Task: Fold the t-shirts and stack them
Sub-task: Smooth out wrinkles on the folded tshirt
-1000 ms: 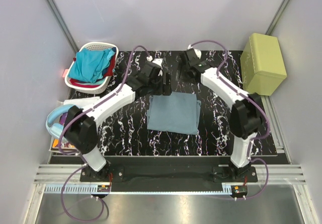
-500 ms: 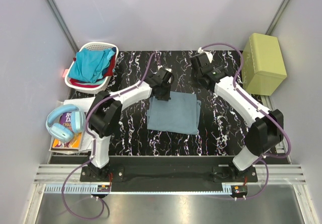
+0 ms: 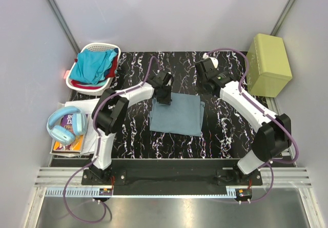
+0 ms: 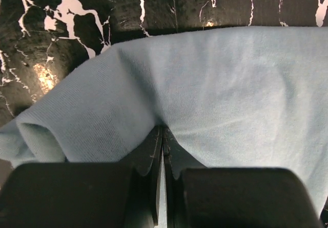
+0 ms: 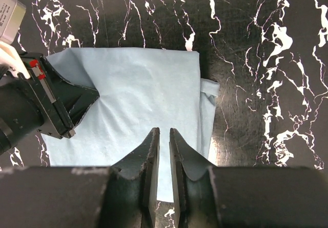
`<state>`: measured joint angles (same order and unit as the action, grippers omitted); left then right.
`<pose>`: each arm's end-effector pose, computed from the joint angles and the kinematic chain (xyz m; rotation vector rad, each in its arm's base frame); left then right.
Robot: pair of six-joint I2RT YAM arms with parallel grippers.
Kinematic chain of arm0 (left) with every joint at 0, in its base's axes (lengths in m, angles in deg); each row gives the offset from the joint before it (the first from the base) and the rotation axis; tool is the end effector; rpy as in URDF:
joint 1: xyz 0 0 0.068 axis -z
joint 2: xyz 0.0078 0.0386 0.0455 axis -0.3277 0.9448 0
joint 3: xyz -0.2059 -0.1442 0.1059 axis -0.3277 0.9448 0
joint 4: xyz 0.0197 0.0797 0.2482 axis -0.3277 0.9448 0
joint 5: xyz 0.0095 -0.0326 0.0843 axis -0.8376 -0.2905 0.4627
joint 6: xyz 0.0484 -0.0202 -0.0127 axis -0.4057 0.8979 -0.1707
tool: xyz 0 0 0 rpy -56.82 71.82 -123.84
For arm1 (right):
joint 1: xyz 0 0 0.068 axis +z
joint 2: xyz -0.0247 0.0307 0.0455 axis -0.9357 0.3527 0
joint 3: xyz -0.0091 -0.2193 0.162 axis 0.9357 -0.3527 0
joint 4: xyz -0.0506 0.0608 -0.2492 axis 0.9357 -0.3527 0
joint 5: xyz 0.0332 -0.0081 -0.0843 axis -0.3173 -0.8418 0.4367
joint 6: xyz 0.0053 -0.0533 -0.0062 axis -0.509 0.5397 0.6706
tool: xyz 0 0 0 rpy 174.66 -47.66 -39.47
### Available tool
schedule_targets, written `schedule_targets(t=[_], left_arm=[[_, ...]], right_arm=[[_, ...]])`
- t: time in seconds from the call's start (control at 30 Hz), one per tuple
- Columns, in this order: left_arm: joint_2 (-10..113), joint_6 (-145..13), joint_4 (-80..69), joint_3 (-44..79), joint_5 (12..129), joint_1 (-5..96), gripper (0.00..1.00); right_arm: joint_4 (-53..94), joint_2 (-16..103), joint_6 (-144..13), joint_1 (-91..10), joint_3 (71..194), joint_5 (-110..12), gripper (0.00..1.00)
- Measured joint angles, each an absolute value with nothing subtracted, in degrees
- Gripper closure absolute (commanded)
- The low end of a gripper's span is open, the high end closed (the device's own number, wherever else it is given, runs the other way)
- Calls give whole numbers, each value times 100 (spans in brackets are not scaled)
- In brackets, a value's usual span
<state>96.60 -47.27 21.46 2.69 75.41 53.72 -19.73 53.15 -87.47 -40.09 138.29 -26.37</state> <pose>0.3678 -0.2562 0.1641 0.1277 2.6636 -0.4736 0.3059 0.1604 0.3117 0.1053 2.4112 0.1336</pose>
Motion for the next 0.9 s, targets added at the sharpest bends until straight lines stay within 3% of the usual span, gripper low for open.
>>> schedule_targets(t=[0.13,0.27,0.53,0.9], left_arm=[[9664,-4730,2132,271,7517,5367,95],[9498,-4756,2093,400,7615,5389,89],[8541,-5031,2417,136,8068,5441,86],[8803,-5033,2377,74,8107,5398,88]], right_arm=[[-1979,5288,-8747,-4009,13829,-2630,80],[-1997,5262,-8745,-4009,13827,-2628,80],[-2036,5177,-8749,-4009,13822,-2634,81],[-2038,5052,-8749,-4009,13645,-2632,81]])
